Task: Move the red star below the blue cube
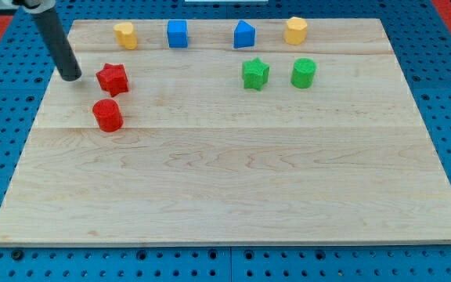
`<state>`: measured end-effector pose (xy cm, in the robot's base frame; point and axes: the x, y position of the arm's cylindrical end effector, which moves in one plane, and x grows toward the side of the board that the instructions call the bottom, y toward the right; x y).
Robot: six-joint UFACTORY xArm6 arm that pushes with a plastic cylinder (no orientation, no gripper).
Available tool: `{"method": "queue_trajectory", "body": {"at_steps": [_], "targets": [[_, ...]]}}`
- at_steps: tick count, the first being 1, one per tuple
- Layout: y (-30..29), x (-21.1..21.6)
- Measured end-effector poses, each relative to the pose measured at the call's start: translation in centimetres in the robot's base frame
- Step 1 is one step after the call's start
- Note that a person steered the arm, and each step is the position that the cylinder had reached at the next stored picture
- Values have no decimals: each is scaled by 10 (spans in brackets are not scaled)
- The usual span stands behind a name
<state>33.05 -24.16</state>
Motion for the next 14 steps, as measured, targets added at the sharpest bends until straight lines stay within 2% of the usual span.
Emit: {"method": "queue_trajectory", "body": {"at_steps": [1,2,3,4,6,7,8,10,11,12,13,14], "targets": [[5,27],[24,15],[55,-20],[92,-19],[2,-14],[1,24],[32,29],[102,6],[122,25],[112,80],[128,69],[129,37]]}}
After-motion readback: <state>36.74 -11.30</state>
